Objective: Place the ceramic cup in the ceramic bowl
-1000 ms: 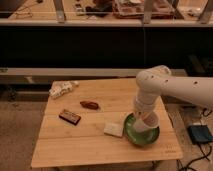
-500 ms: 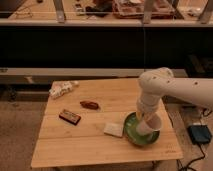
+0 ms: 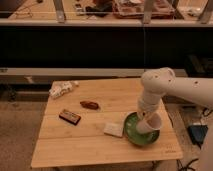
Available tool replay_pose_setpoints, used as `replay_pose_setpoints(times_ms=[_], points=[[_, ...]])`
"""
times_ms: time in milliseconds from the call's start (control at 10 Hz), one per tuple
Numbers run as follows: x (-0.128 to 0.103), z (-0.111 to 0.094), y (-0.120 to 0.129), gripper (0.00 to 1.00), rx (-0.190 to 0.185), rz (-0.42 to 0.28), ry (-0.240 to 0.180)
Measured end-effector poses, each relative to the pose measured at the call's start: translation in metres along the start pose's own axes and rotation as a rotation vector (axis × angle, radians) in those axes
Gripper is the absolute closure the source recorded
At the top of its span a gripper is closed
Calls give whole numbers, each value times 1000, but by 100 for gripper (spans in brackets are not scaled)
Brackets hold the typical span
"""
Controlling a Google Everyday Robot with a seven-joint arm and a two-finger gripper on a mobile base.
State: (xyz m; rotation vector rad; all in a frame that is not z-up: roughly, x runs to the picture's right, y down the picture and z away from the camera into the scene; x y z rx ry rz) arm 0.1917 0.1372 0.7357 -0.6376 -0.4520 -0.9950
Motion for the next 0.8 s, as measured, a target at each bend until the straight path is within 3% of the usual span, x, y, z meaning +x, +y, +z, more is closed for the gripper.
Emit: replay_pose_setpoints(times_ms=[400,500,700,800], points=[[1,10,1,20,-27,7,-50],[3,8,-2,20,-16,11,-50],[12,-5,-16,20,65,17,-25],[12,-4,-14,20,64,20,-26]])
